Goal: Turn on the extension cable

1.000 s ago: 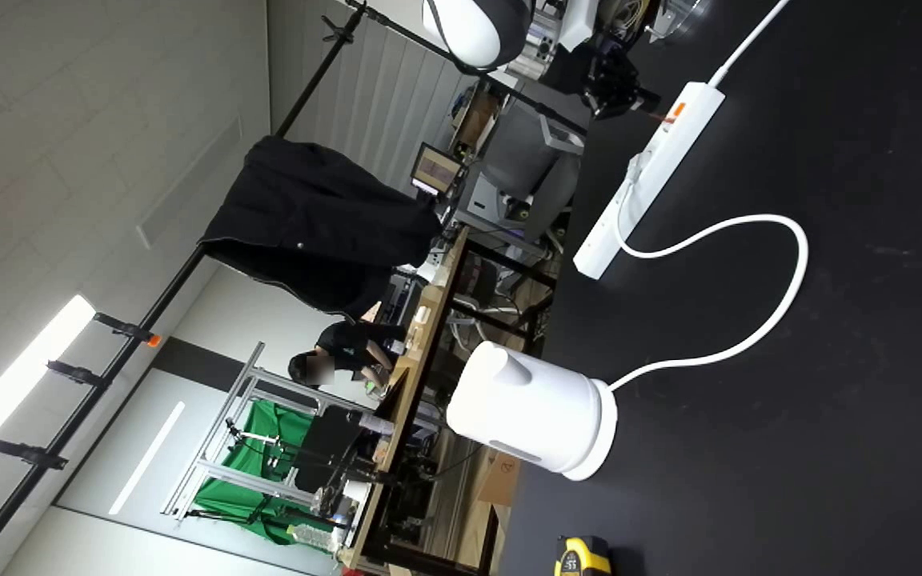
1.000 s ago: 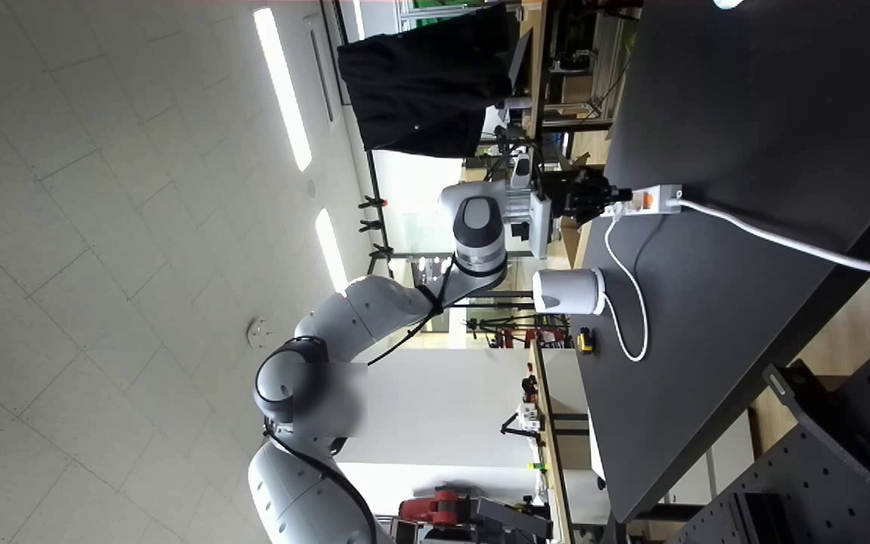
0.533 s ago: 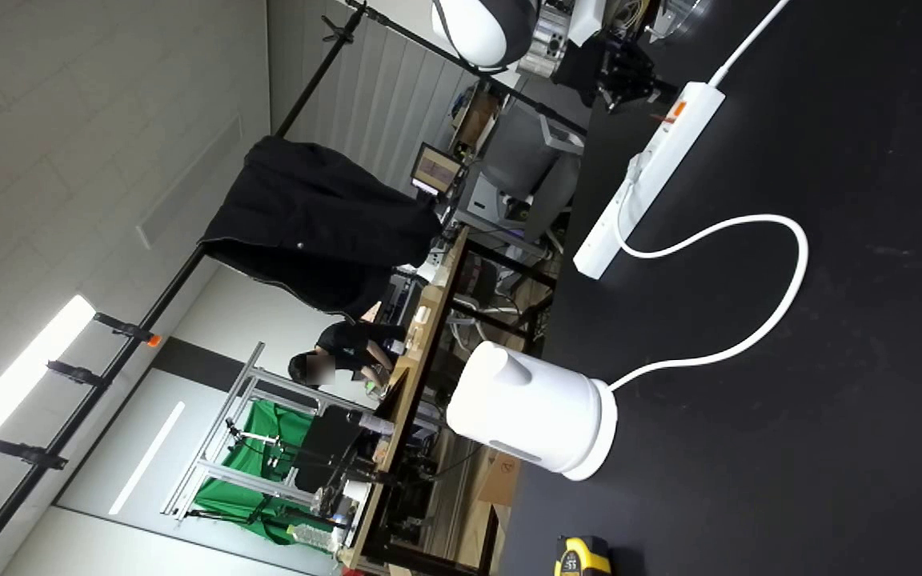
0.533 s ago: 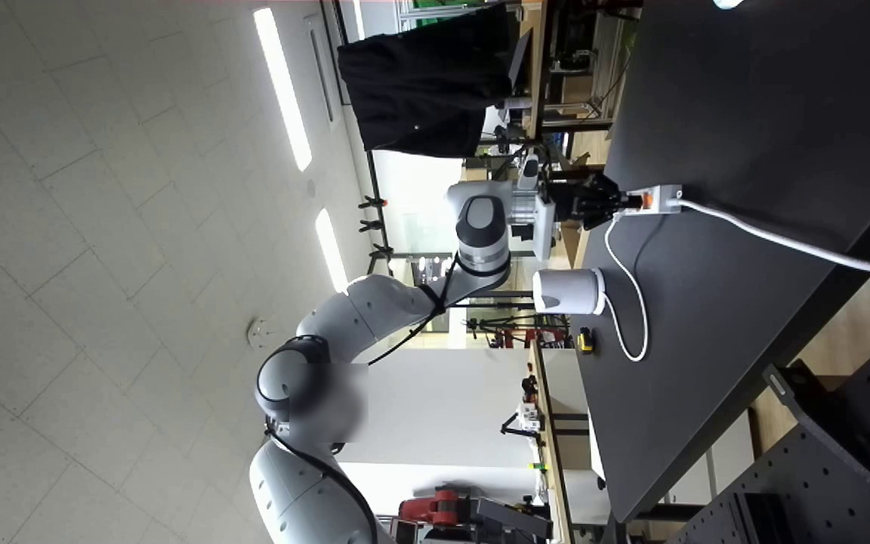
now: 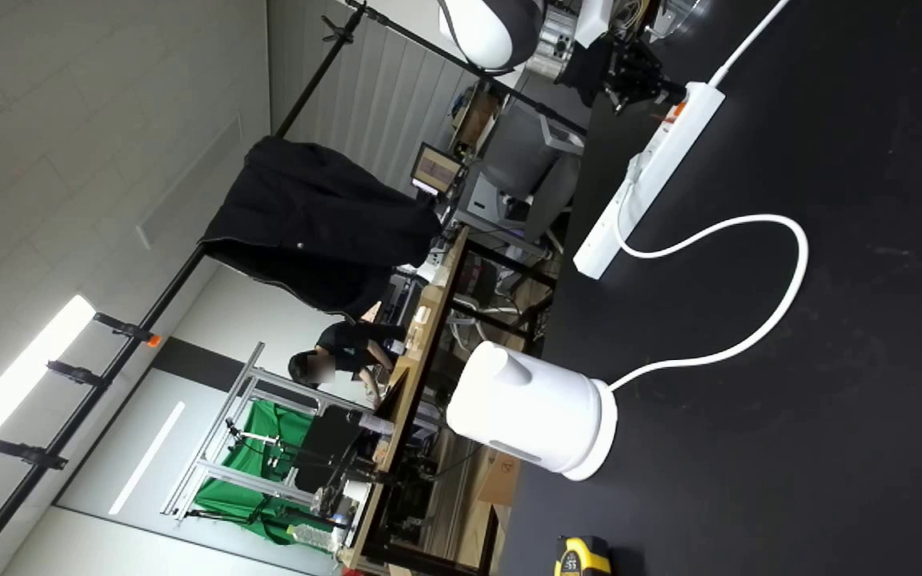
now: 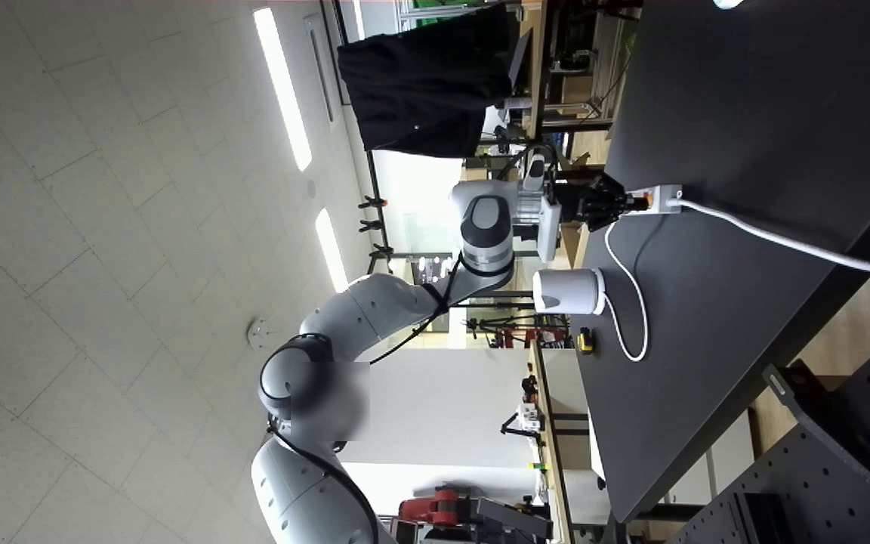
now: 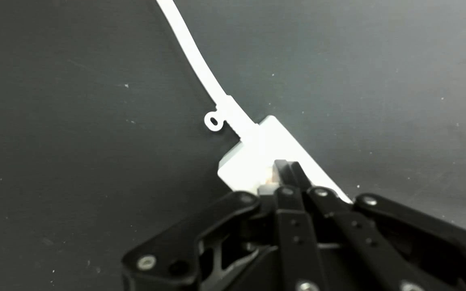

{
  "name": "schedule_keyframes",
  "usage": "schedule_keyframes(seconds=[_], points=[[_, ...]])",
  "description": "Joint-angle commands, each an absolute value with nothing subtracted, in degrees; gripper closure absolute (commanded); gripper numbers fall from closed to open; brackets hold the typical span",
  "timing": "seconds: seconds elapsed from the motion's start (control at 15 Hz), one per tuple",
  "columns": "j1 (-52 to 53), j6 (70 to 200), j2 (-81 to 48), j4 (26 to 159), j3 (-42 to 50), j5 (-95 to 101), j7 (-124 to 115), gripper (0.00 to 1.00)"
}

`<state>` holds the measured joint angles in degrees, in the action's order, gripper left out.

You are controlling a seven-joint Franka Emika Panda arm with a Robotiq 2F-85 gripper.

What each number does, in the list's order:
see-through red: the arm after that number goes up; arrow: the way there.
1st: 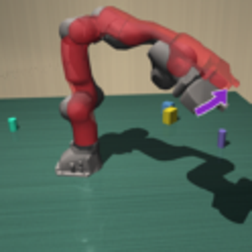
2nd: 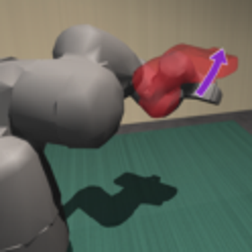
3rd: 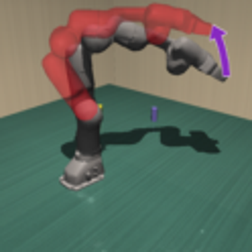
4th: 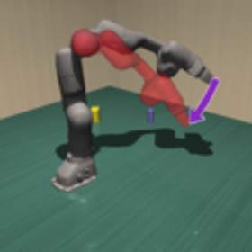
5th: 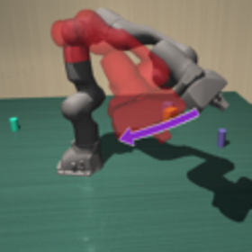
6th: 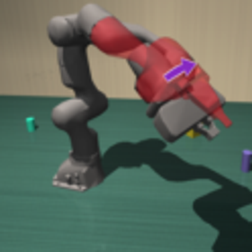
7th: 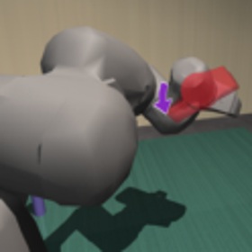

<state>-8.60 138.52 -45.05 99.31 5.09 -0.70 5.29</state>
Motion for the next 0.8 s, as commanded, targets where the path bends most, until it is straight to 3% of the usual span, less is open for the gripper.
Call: schedule_keyframes(seconds=[0.0, 0.73], points=[[-9.6, 139.2, -45.4, 99.0, 4.1, -1.7, 5.2, 1.00], [-10.5, 144.7, -46.7, 98.6, 3.1, -2.2, 5.7, 1.00]])
